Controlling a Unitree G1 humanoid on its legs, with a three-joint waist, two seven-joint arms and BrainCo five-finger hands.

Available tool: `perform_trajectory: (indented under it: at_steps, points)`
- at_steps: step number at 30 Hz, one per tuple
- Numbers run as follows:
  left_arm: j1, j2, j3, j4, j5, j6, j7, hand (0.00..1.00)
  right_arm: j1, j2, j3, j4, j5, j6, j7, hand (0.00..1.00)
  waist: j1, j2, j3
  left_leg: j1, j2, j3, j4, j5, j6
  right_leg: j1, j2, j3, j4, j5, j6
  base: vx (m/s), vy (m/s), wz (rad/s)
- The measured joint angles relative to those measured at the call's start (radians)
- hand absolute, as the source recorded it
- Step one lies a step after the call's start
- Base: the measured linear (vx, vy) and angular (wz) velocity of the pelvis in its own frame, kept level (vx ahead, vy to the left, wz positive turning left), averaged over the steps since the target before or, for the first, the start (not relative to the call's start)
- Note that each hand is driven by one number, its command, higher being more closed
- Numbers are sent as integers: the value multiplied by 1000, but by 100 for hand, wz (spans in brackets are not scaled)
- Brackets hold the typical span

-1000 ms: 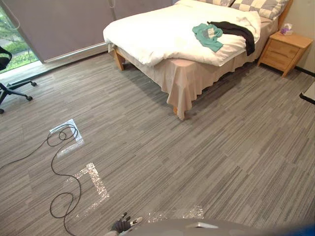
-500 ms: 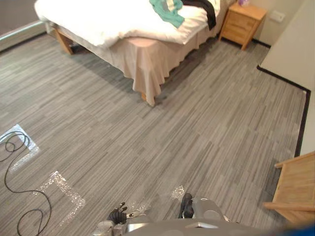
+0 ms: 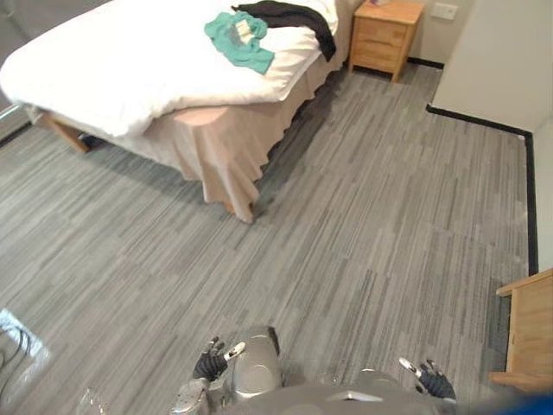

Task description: Tidy the bed and pick cloth on bed and put in laundry

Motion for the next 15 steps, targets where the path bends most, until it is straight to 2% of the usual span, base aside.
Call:
perform_trajectory:
  at_steps: [1,2,3,5,6,7,8,9,10,11,12,13,15]
  points:
    - [4,-13,-2,5,0,-8,1,0,10,-5,-22,-1,-16,-13,10,0,0,22,-11,22,-1,66,-190,165,85,24,9,-10,1,-11,47,127,291,-19]
    - [-4,6,17,9,-5,-12,0,0,4,18,-35,15,-19,-12,10,0,1,-16,-14,47,-29,109,-181,144,132,48,-32,-12,-3,-19,72,415,308,28]
    - [-12,16,33,3,-5,-17,5,0,6,44,-42,14,-49,-29,19,0,-9,-50,-37,50,-71,137,-197,126,157,78,-58,-47,-56,57,93,508,237,40]
    - [-39,18,38,7,2,-13,6,0,5,66,-81,20,-75,-37,17,0,1,-59,-42,64,-73,198,-184,113,187,116,-61,-57,-114,149,105,398,214,37]
    - [-42,16,36,13,4,-12,6,0,5,70,-94,24,-99,-37,16,0,3,-60,-44,92,-82,213,-186,94,215,146,-62,-56,-138,213,108,324,184,30]
    - [-42,17,29,14,5,-11,14,0,4,70,-101,26,-104,-37,15,0,4,-65,-52,117,-105,211,-201,85,218,161,-72,-56,-132,263,111,314,168,28]
    - [-42,17,21,15,5,-10,24,0,3,67,-109,27,-109,-38,15,0,5,-66,-58,131,-117,211,-211,80,214,160,-78,-53,-117,285,110,276,147,21]
    - [-43,22,1,28,4,-10,32,0,2,52,-121,44,-115,-38,15,0,8,-63,-76,153,-137,205,-238,57,201,129,-95,-50,-38,310,133,246,130,19]
    - [-44,26,-19,44,3,-7,40,0,0,30,-146,66,-116,-37,16,0,8,-51,-88,193,-158,175,-279,0,166,71,-113,-50,117,325,159,241,160,43]
    - [-43,43,-40,56,2,-3,41,0,0,23,-164,78,-112,-36,21,0,-1,-62,-91,240,-203,145,-317,-31,151,-1,-160,-33,333,369,184,168,137,44]
    - [-43,50,-46,60,2,-4,41,0,0,21,-165,79,-111,-35,23,0,-5,-68,-91,251,-217,139,-325,-34,148,-22,-172,-25,390,387,178,201,111,77]
    - [-46,73,-76,88,3,-5,41,0,10,12,-176,82,-89,-25,38,0,-30,-81,-90,318,-263,86,-371,-36,145,-131,-209,-19,658,367,163,232,78,86]
    - [-41,77,-107,96,11,-1,40,0,36,5,-178,80,-75,-26,42,0,-55,-65,-87,396,-280,23,-431,-31,137,-211,-213,-53,797,292,131,257,79,107]
